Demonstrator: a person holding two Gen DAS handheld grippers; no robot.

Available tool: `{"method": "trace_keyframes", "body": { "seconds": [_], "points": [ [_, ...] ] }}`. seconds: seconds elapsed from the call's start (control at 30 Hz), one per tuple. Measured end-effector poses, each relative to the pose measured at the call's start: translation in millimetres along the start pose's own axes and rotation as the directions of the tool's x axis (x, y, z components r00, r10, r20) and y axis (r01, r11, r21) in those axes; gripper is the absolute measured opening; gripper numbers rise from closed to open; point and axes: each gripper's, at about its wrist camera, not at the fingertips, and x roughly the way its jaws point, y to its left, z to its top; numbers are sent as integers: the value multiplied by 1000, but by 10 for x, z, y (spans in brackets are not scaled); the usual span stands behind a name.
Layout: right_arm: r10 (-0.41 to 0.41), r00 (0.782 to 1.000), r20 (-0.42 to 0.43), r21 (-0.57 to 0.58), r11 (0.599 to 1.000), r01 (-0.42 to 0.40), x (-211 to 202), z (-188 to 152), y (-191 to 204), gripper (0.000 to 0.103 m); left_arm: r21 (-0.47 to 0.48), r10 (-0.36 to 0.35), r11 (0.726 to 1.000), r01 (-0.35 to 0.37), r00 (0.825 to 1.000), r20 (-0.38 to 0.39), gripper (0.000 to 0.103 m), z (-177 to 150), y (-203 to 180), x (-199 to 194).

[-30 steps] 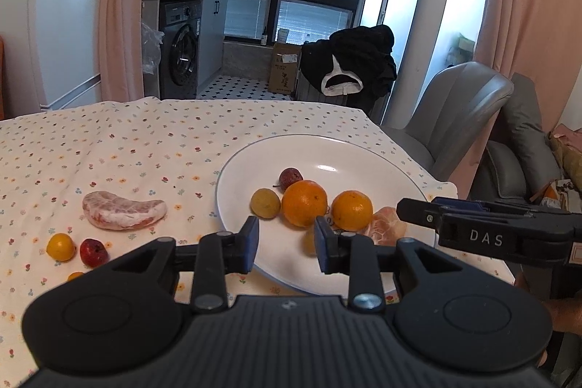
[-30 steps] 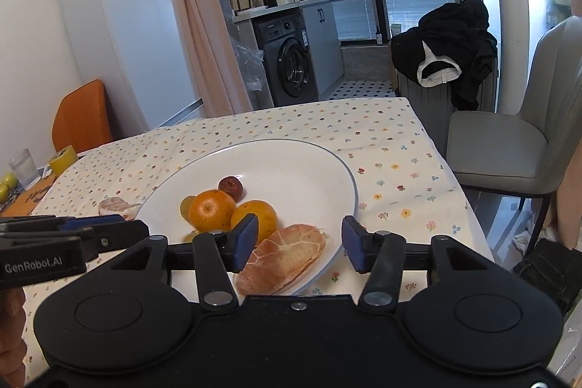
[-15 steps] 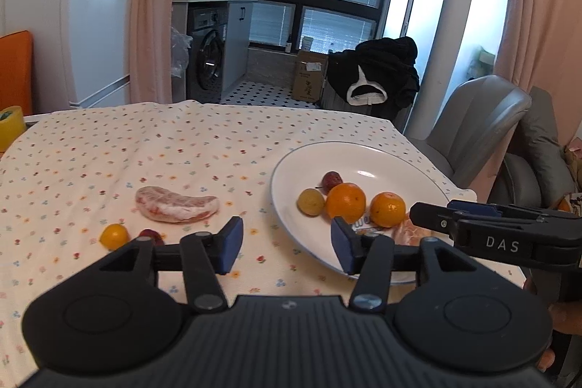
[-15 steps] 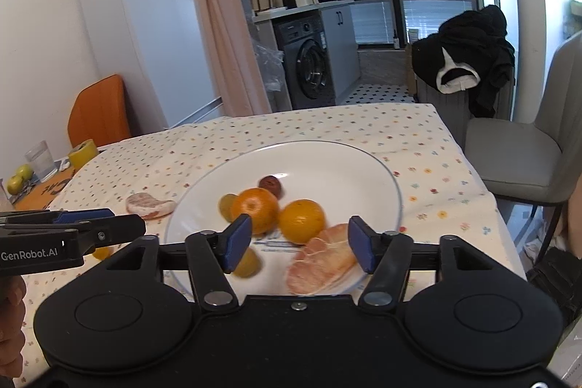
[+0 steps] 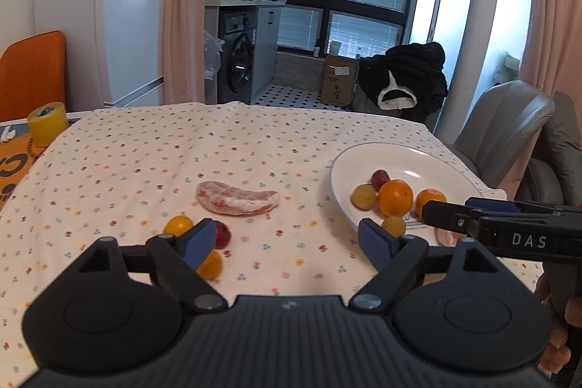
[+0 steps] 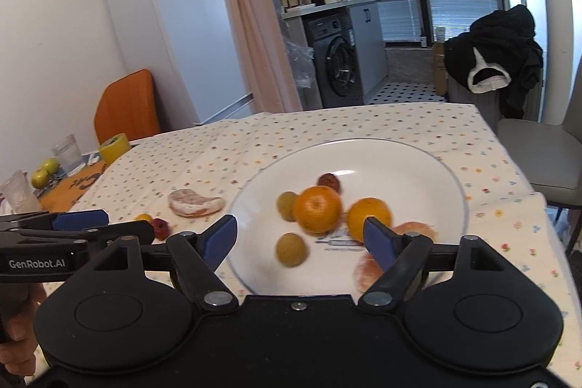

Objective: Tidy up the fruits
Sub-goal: 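Move both open tools back toward the remaining loose fruits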

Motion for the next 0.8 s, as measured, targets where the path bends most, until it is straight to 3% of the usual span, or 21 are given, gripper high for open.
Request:
{"method": "trace_keyframes", "body": {
  "seconds": [0.8],
  "points": [
    [82, 996, -21, -68, 994, -83, 193, 27, 455, 81, -46, 89, 995, -90, 996, -22, 85, -68, 555, -76]
  ]
}}
